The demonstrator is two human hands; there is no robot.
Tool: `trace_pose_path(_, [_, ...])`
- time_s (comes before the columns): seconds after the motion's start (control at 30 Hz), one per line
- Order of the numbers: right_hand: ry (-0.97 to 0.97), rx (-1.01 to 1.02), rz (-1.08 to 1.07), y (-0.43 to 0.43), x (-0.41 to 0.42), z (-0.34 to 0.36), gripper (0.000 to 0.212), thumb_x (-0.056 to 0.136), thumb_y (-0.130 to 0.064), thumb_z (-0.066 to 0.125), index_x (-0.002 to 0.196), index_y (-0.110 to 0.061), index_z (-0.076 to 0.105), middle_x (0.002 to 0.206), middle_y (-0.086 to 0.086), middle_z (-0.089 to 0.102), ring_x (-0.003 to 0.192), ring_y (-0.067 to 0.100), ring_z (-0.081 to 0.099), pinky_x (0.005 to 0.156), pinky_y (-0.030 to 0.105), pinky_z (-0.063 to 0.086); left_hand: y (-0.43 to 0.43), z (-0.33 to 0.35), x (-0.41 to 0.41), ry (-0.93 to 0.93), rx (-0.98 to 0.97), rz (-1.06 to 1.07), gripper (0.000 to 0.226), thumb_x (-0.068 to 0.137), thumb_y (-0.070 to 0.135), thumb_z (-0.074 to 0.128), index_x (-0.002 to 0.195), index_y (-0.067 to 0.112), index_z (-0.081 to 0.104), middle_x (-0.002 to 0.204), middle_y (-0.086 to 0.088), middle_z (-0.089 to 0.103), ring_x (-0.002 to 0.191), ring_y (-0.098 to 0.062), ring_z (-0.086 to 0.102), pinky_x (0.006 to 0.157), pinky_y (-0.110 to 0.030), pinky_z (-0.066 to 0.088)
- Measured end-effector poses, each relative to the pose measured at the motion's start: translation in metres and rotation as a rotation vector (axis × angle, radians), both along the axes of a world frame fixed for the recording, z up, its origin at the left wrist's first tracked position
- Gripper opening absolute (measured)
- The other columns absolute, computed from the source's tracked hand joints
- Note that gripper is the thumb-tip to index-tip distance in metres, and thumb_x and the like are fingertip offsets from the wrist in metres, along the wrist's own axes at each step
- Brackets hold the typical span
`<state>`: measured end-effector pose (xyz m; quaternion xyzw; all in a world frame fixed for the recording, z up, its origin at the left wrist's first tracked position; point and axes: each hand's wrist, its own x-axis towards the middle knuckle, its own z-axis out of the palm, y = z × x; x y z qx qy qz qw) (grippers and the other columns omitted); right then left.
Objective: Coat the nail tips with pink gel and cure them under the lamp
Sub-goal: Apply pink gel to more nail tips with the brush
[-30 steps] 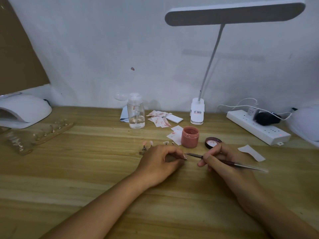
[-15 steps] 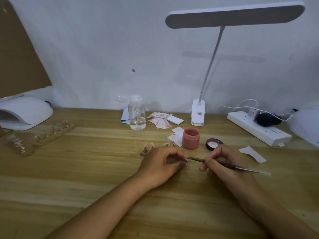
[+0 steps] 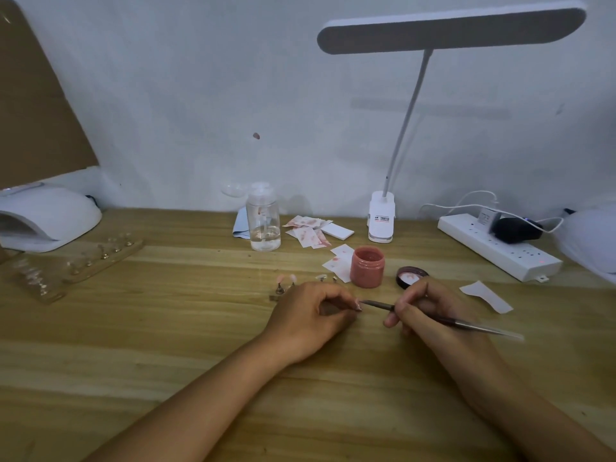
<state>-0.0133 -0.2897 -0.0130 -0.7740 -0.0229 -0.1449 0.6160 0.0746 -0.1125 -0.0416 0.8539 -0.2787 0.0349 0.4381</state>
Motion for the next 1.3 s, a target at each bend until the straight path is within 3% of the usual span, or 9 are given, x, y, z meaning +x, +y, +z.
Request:
trace_pose_path(0.13, [-0.005, -0.028, 0.022, 0.0, 0.001, 0.0, 0.01, 0.088, 0.003, 0.06, 0.081, -0.002, 0.056, 0.073, 0.01, 0.073, 0.064, 0.001, 0.062, 0.063, 0.011, 0.043, 0.0, 0.0, -0.001, -0.002, 0.0, 0.001, 0.007, 0.085, 0.02, 0.076, 0.089, 0.025, 0.078, 0.068, 0.024, 0.062, 0.056, 0.018, 0.05, 0.054, -0.004, 0.031])
trace_pose_path(0.47, [-0.011, -0.014, 0.022, 0.0, 0.001, 0.0, 0.008, 0.087, 0.005, 0.059, 0.082, 0.0, 0.056, 0.071, 0.011, 0.072, 0.064, 0.002, 0.063, 0.062, 0.009, 0.044, 0.0, 0.0, -0.001, -0.01, 0.011, 0.001, 0.008, 0.085, 0.02, 0.076, 0.089, 0.026, 0.078, 0.06, 0.038, 0.058, 0.054, 0.02, 0.049, 0.052, -0.003, 0.031])
trace_pose_path(0.63, [0.008, -0.025, 0.011, 0.001, -0.001, 0.002, 0.006, 0.086, 0.007, 0.058, 0.083, 0.003, 0.055, 0.07, 0.013, 0.071, 0.064, 0.004, 0.063, 0.061, 0.011, 0.044, 0.0, 0.0, -0.001, -0.007, 0.0, 0.004, 0.008, 0.084, 0.02, 0.076, 0.089, 0.027, 0.078, 0.064, 0.032, 0.061, 0.054, 0.018, 0.049, 0.052, -0.004, 0.03])
trace_pose_path(0.77, [-0.039, -0.016, -0.035, 0.0, -0.003, 0.003, 0.007, 0.085, 0.008, 0.058, 0.083, 0.003, 0.054, 0.066, 0.013, 0.066, 0.064, 0.013, 0.058, 0.06, 0.017, 0.042, 0.0, 0.0, -0.002, 0.012, -0.008, -0.01, 0.008, 0.086, 0.02, 0.075, 0.09, 0.027, 0.077, 0.079, 0.02, 0.069, 0.056, 0.018, 0.05, 0.054, -0.004, 0.031])
trace_pose_path(0.9, [-0.128, 0.01, -0.101, 0.002, -0.005, 0.009, 0.007, 0.087, 0.004, 0.063, 0.089, -0.001, 0.065, 0.068, 0.011, 0.067, 0.06, 0.003, 0.06, 0.061, 0.01, 0.046, 0.001, 0.0, -0.001, 0.024, -0.036, -0.011, 0.009, 0.085, 0.019, 0.075, 0.09, 0.027, 0.077, 0.087, 0.017, 0.073, 0.064, 0.017, 0.054, 0.061, -0.004, 0.034])
trace_pose_path(0.97, [-0.095, 0.028, -0.106, 0.002, -0.002, 0.015, 0.009, 0.086, 0.0, 0.064, 0.091, -0.006, 0.069, 0.078, 0.003, 0.073, 0.068, 0.002, 0.066, 0.066, 0.012, 0.051, 0.0, 0.0, -0.001, 0.033, -0.041, -0.011, 0.011, 0.085, 0.017, 0.075, 0.09, 0.027, 0.076, 0.086, 0.016, 0.072, 0.066, 0.016, 0.055, 0.063, -0.005, 0.035])
trace_pose_path(1.07, [-0.023, 0.019, -0.164, -0.002, 0.014, 0.022, 0.017, 0.089, -0.003, 0.058, 0.09, -0.014, 0.071, 0.076, -0.002, 0.074, 0.073, 0.005, 0.067, 0.068, 0.02, 0.054, 0.0, -0.001, 0.0, 0.044, -0.052, -0.008, 0.012, 0.084, 0.015, 0.074, 0.089, 0.026, 0.074, 0.088, 0.015, 0.074, 0.068, 0.014, 0.057, 0.065, -0.008, 0.037])
trace_pose_path(1.17, [0.059, 0.03, -0.274, -0.008, 0.038, 0.033, 0.005, 0.084, -0.015, 0.061, 0.088, -0.019, 0.063, 0.073, -0.002, 0.074, 0.063, 0.005, 0.063, 0.063, 0.022, 0.051, 0.001, -0.002, 0.0, 0.052, -0.056, 0.0, 0.012, 0.084, 0.016, 0.074, 0.09, 0.026, 0.073, 0.09, 0.016, 0.073, 0.07, 0.013, 0.057, 0.067, -0.013, 0.039])
trace_pose_path(1.3, [0.152, -0.049, -0.305, -0.012, 0.07, 0.043, 0.01, 0.077, -0.024, 0.064, 0.079, -0.017, 0.057, 0.067, -0.008, 0.073, 0.051, 0.006, 0.054, 0.061, 0.028, 0.045, 0.001, -0.001, -0.001, 0.031, -0.049, -0.014, 0.015, 0.085, 0.016, 0.073, 0.087, 0.031, 0.07, 0.088, 0.018, 0.071, 0.069, 0.017, 0.055, 0.063, -0.005, 0.034])
